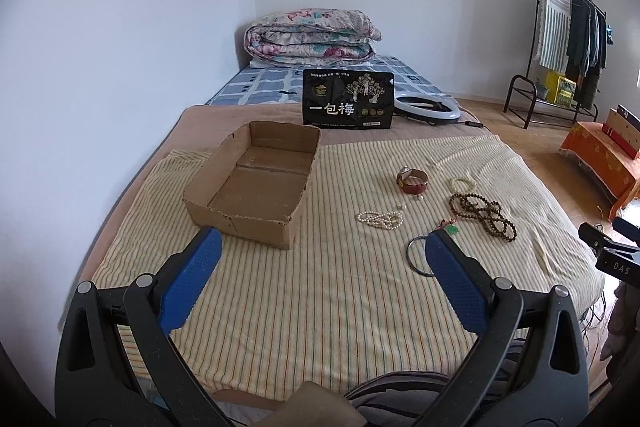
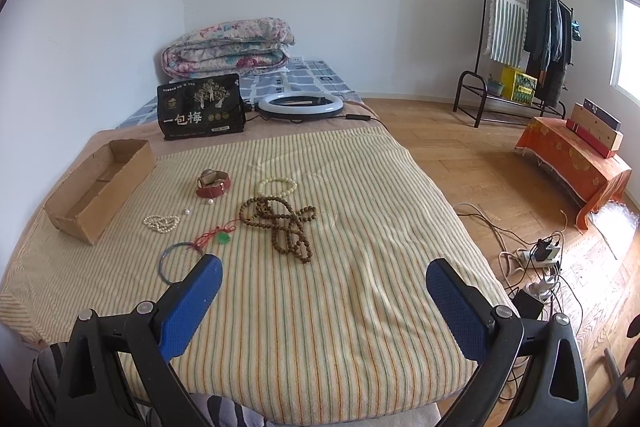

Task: Organize jewelry
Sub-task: 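Move left tool toward blue bangle while right tool approaches brown wooden beads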

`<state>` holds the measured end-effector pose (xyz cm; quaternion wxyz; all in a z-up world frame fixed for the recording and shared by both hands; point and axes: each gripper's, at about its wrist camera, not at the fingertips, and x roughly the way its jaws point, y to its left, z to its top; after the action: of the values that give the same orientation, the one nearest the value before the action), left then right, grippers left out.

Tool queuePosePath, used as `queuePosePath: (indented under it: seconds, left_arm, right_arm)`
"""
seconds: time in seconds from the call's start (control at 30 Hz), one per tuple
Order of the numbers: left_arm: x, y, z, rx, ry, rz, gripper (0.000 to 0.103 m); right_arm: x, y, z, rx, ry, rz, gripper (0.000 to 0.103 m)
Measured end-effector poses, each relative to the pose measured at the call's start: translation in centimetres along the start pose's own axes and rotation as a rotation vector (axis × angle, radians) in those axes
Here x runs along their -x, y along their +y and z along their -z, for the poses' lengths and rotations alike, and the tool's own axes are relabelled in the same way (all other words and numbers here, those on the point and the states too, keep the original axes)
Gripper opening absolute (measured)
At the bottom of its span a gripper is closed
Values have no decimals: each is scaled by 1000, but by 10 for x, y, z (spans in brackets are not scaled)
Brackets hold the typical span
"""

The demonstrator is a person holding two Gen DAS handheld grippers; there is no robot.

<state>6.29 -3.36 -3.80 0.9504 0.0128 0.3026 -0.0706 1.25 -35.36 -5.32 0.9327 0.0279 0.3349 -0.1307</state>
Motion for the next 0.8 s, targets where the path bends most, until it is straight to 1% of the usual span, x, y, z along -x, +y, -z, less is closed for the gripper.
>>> queuePosePath:
  seconds: [0.27,0.4,0.47,0.53,0.67,0.73,0.8]
  left_arm:
    - [-43,-17,-1,-80,83,97,103]
    - [-65,-28,1,-105,132,142,96]
    - [-75,-34,2,-123,147,161,94]
    - [-84,-40,3,-137,165,181,90]
    - [-107,-51,7,-160,216,232,89]
    - [-119,-55,8,-165,244,266,89]
    - [-128,-60,9,-165,262,284,89]
  right_arm:
    - [-22,-7,3,-5,33,-6,103]
    - [-31,-7,4,12,27,-6,103]
    - [-36,-7,3,20,26,-17,103]
    - [-41,-8,2,18,26,-32,102]
    - [-54,-12,-1,15,33,-55,100]
    - [-61,-12,-2,25,43,-53,100]
    - [-67,-11,-3,31,45,-49,100]
